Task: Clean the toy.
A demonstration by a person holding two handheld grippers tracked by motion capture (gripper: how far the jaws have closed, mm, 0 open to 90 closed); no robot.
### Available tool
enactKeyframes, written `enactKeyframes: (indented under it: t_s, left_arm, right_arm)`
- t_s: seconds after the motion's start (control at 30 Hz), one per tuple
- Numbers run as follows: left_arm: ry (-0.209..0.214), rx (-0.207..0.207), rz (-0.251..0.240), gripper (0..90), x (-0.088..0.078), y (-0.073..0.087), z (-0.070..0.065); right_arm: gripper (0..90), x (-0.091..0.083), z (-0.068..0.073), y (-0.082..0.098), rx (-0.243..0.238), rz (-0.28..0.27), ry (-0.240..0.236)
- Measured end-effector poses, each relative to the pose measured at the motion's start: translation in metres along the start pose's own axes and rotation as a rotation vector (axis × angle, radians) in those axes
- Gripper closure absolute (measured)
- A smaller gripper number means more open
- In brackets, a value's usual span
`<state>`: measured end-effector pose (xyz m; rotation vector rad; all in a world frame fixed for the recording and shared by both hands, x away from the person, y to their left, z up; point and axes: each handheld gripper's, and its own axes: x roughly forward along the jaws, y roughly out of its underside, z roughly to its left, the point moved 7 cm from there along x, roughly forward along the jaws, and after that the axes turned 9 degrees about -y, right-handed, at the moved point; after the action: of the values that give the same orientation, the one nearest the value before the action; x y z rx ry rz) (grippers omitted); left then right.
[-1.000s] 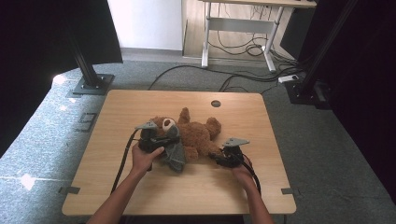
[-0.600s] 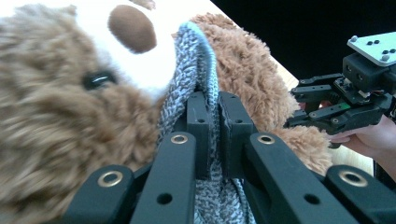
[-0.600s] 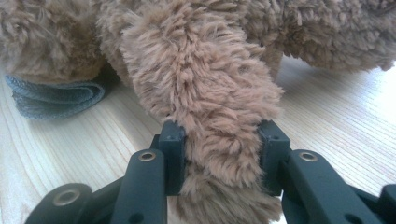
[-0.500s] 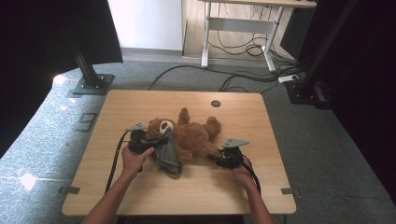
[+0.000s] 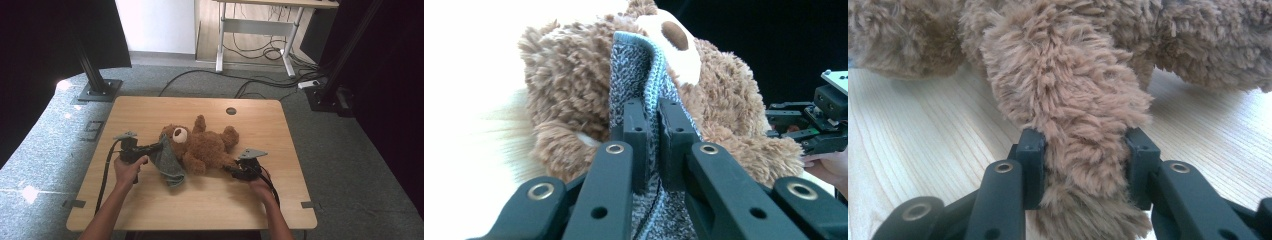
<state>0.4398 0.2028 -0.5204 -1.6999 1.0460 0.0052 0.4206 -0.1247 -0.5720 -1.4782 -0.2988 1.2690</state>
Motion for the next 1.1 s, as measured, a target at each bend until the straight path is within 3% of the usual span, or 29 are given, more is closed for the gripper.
enactKeyframes:
  t_s: [0.1,0.17,0.27,0.43,0.63,0.8,1.1]
  left_arm:
    - [0.011,-0.005,-0.001,83.6,0.000,0.002,0.000]
    - [0.022,-0.009,-0.003,83.6,0.000,0.002,-0.002]
    - [0.031,-0.005,0.006,83.5,0.002,0.004,-0.004]
    - [0.028,0.006,0.023,83.4,0.006,0.009,-0.006]
    - [0.032,0.005,0.017,83.4,0.004,0.009,-0.006]
    - [0.032,0.008,0.019,83.4,0.005,0.009,-0.007]
    - [0.032,0.007,0.018,83.5,0.004,0.011,-0.008]
  right_arm:
    - [53.9,-0.001,0.001,-0.002,0.003,-0.003,0.007]
    - [45.6,-0.004,0.001,-0.006,0.007,-0.027,0.047]
    - [37.7,-0.010,0.002,-0.016,0.037,-0.067,0.068]
    - [33.6,-0.016,0.000,-0.034,0.068,-0.109,0.090]
    - [31.1,-0.021,-0.002,-0.055,0.067,-0.137,0.100]
    - [35.3,-0.018,0.005,-0.072,0.073,-0.166,0.071]
    - [37.8,0.016,0.044,-0.104,0.066,-0.150,-0.093]
